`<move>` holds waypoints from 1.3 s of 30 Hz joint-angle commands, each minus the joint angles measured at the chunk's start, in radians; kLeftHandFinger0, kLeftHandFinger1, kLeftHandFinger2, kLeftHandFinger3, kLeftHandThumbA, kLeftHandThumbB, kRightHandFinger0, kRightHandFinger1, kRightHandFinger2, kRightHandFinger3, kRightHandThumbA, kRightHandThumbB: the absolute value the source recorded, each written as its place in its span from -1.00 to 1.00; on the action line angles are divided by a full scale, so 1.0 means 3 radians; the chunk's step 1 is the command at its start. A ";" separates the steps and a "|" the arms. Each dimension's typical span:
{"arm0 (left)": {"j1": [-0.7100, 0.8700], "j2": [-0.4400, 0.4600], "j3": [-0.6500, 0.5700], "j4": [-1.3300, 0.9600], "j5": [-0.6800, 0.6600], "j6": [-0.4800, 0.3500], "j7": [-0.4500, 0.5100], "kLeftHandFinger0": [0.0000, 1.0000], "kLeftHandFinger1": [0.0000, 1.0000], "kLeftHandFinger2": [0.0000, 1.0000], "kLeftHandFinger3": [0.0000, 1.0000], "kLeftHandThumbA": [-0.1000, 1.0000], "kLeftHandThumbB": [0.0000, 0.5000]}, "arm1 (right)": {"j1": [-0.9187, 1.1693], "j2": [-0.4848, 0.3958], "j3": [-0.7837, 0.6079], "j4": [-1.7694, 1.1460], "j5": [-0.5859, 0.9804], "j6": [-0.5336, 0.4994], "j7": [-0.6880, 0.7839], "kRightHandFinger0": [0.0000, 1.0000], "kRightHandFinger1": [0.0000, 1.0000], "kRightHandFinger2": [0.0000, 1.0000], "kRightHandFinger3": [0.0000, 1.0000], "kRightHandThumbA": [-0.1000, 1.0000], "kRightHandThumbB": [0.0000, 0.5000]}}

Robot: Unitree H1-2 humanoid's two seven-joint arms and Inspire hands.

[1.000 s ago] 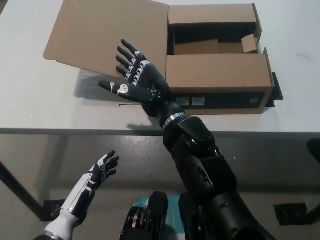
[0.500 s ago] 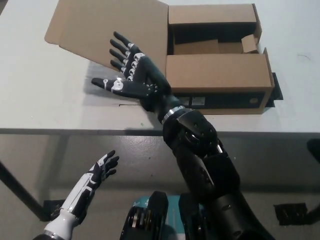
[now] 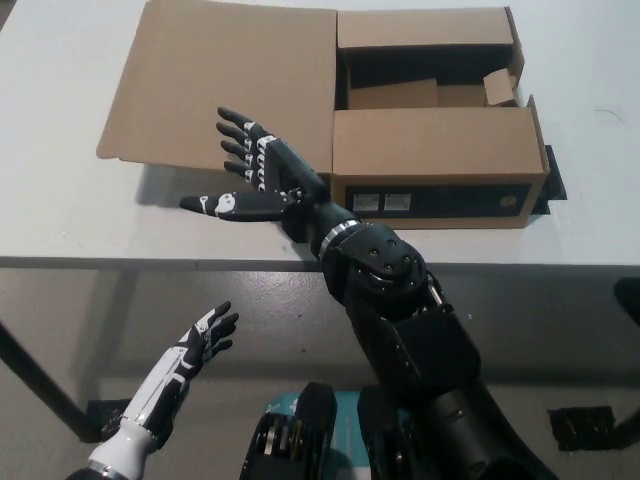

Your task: A small storage box is placed at the center of the table and the robot uses its right hand to slide under its lid and push it upwards to open it

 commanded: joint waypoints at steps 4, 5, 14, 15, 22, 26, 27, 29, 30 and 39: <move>-0.0004 0.0057 -0.0021 -0.0090 -0.0014 -0.0034 -0.0060 1.00 1.00 1.00 1.00 1.00 0.47 | 0.0132 0.0052 0.0022 -0.1189 0.0239 0.0059 0.0324 1.00 1.00 1.00 1.00 1.00 0.24; -0.0008 0.0058 -0.0021 -0.0086 -0.0014 -0.0036 -0.0060 1.00 1.00 1.00 1.00 1.00 0.46 | 0.0147 0.0039 0.0027 -0.1362 0.0293 0.0108 0.0363 1.00 1.00 1.00 1.00 1.00 0.26; -0.0029 0.0070 -0.0026 -0.0045 0.0008 -0.0088 -0.0065 1.00 1.00 1.00 1.00 1.00 0.38 | 0.0277 -0.0294 0.0026 -0.3387 0.0605 0.0106 0.0473 1.00 1.00 1.00 1.00 1.00 0.21; -0.0029 0.0077 -0.0035 -0.0047 0.0051 -0.0084 -0.0053 1.00 1.00 1.00 1.00 1.00 0.38 | 0.0292 -0.0352 -0.0021 -0.3621 0.0642 0.0163 0.0425 1.00 1.00 1.00 1.00 1.00 0.30; -0.0017 0.0084 -0.0028 -0.0047 0.0044 -0.0050 -0.0056 1.00 1.00 1.00 1.00 1.00 0.37 | 0.0509 -0.0935 -0.0446 -0.4619 0.0477 0.0162 0.0154 1.00 1.00 1.00 1.00 1.00 0.35; -0.0011 0.0079 -0.0021 -0.0021 0.0052 -0.0095 -0.0042 1.00 1.00 1.00 1.00 1.00 0.38 | 0.0919 -0.1273 -0.0706 -0.4773 0.0621 -0.0050 0.0123 1.00 1.00 1.00 1.00 1.00 0.27; -0.0005 0.0080 -0.0018 -0.0002 0.0044 -0.0118 -0.0045 1.00 1.00 1.00 1.00 1.00 0.41 | 0.1152 -0.1355 -0.0765 -0.4779 0.0627 -0.0196 0.0113 1.00 1.00 1.00 1.00 1.00 0.27; -0.0002 0.0060 -0.0018 0.0014 0.0010 -0.0119 -0.0053 1.00 1.00 1.00 1.00 1.00 0.40 | 0.1420 -0.1476 -0.0857 -0.4779 0.0682 -0.0344 0.0144 1.00 1.00 1.00 1.00 1.00 0.21; 0.0003 0.0058 -0.0018 0.0022 0.0004 -0.0129 -0.0056 1.00 1.00 1.00 1.00 1.00 0.40 | 0.1580 -0.1522 -0.0900 -0.4779 0.0744 -0.0411 0.0157 1.00 1.00 1.00 1.00 1.00 0.17; 0.0049 0.0019 -0.0008 0.0029 -0.0032 -0.0137 -0.0041 1.00 1.00 1.00 1.00 1.00 0.37 | 0.2656 -0.1364 -0.0987 -0.4309 0.0505 -0.1053 0.0275 1.00 1.00 1.00 1.00 1.00 0.32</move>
